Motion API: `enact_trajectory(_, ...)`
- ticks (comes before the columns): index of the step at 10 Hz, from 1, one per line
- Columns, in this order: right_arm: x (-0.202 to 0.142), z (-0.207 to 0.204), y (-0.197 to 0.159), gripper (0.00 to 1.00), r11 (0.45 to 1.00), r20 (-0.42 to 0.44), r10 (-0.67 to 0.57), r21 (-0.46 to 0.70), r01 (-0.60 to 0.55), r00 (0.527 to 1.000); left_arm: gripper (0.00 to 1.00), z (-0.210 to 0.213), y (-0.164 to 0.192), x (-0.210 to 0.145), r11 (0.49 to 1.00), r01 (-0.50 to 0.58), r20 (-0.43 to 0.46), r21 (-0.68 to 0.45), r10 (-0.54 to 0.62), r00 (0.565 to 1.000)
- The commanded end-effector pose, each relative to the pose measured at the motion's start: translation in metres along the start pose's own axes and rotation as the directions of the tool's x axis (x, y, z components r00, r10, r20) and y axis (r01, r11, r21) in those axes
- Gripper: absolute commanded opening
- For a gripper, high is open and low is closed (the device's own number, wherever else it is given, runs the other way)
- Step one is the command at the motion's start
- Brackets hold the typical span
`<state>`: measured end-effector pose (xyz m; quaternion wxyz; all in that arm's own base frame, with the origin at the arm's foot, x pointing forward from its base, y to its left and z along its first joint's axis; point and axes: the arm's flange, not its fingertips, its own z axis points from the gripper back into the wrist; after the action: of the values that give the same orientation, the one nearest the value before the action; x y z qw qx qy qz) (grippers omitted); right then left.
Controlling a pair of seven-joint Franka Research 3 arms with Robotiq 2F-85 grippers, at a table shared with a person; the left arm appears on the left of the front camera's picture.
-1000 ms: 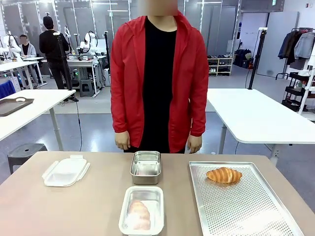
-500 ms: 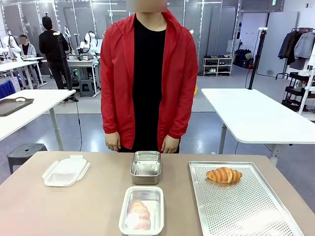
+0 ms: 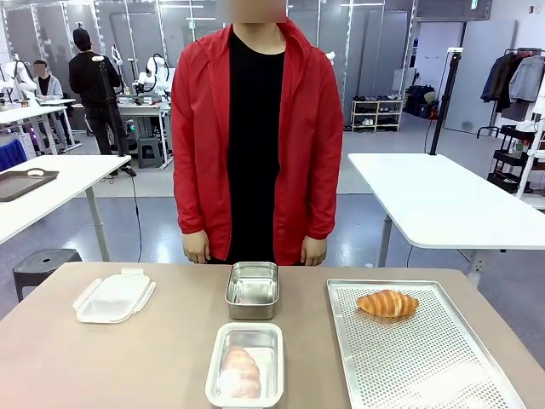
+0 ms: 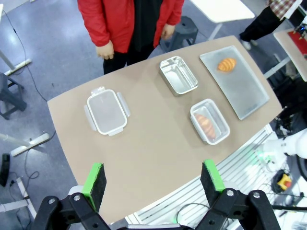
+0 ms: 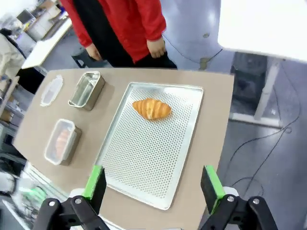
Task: Place the bread into the airtight container.
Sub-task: Pick up a Butter Roll and place it into an empty Airtight Container.
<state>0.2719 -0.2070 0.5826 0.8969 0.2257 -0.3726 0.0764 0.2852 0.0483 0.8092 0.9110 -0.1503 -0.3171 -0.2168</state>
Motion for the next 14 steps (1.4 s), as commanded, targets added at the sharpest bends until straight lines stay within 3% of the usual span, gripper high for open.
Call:
enact_trajectory(1,0.035,-0.044,0.048,1.0,0.944,-0.075,0.322,-0.053,-0.326,0.944,1.0,0.001,-0.001,-0.001,1.0,0.018,-0.005,0.0,-0.018,1.0)
enact_trajectory(4,0.057,-0.135,0.111,1.0,0.759,-0.27,0.633,0.034,-0.65,0.726,1.0,0.001,-0.001,-0.001,1.0,0.018,-0.005,0.0,-0.018,1.0)
enact_trajectory(6,0.056,-0.192,0.138,1.0,0.664,-0.342,0.723,0.104,-0.741,0.6,1.0,0.001,-0.001,-0.001,1.0,0.018,-0.005,0.0,-0.018,1.0)
enact_trajectory(9,0.033,-0.264,0.139,1.0,0.576,-0.398,0.794,0.248,-0.779,0.46,1.0,0.001,-0.001,-0.001,1.0,0.018,-0.005,0.0,-0.018,1.0)
enact_trajectory(10,0.026,-0.276,0.136,1.0,0.562,-0.411,0.8,0.259,-0.785,0.437,1.0,0.001,-0.001,-0.001,1.0,0.018,-0.005,0.0,-0.018,1.0)
enact_trajectory(12,0.026,-0.269,0.147,1.0,0.599,-0.413,0.777,0.251,-0.76,0.476,1.0,0.001,-0.001,-0.001,1.0,0.018,-0.005,0.0,-0.018,1.0)
enact_trajectory(14,0.026,-0.269,0.147,1.0,0.599,-0.413,0.777,0.251,-0.76,0.476,1.0,0.001,-0.001,-0.001,1.0,0.018,-0.005,0.0,-0.018,1.0)
